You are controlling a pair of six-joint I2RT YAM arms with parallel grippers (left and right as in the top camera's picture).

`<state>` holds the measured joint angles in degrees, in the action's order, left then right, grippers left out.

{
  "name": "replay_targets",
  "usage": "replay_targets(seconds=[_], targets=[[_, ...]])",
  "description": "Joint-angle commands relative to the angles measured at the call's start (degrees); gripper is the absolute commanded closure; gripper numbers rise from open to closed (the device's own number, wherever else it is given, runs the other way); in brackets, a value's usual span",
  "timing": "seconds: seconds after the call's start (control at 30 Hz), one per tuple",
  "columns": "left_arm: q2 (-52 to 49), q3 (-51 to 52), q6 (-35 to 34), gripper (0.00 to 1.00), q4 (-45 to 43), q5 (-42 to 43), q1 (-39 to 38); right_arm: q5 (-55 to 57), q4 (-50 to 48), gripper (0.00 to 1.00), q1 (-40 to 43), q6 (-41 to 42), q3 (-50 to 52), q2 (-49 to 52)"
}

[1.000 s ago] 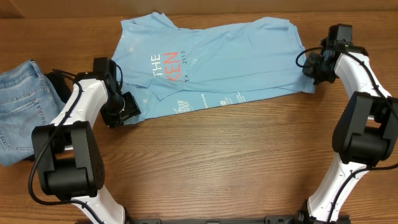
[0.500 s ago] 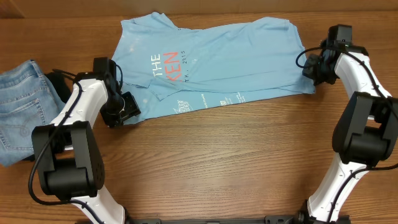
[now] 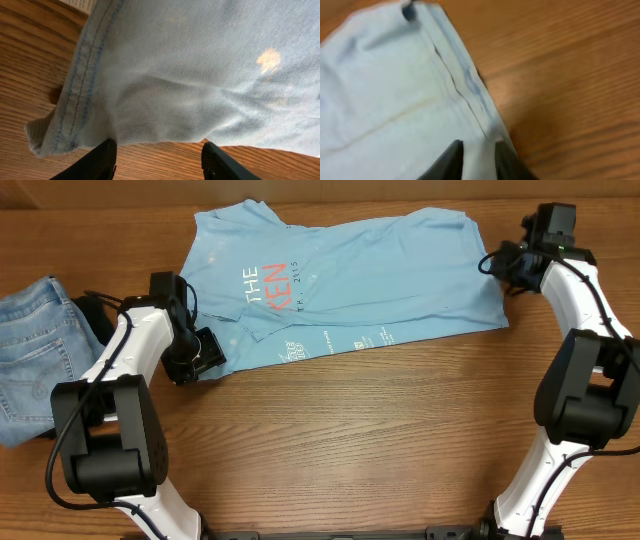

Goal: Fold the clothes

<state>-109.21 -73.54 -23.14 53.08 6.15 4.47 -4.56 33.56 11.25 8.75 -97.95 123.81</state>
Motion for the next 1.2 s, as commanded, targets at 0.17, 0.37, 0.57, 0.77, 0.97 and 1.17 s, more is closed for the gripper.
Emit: replay_targets(seconds=[0.17,0.37,0.57,0.77,0.97,1.17], targets=[[0.1,0.3,0.9,0.42,0.0,-0.8,-0.3,2.3,9.1,0.55,0.3,1.0,-1.4,-0.7],[0.1,0.3,0.9,0.42,0.5,-0.8,-0.3,2.3,17.7,0.57,1.2,-0.5,3.7,-0.4],[0.1,0.3,0.9,0.42,0.7,-0.8,-0.3,3.3,11.9,0.48,1.3,-0.7,9.4,-0.3],[0.1,0.3,0.9,0.41,0.6,-0.8,-0.3,7.1,9.3,0.44,1.4,-0.7,10.5,-0.3],[0.1,0.3,0.9,0.42,0.9,-0.8,-0.3,5.5,12.8,0.92,1.4,-1.8,11.9,-0.3],[0.1,0.3,0.9,0.91,1.7,-3.8,-0.3,4.9,19.7,0.96,1.5,-1.2,12.1,-0.3]])
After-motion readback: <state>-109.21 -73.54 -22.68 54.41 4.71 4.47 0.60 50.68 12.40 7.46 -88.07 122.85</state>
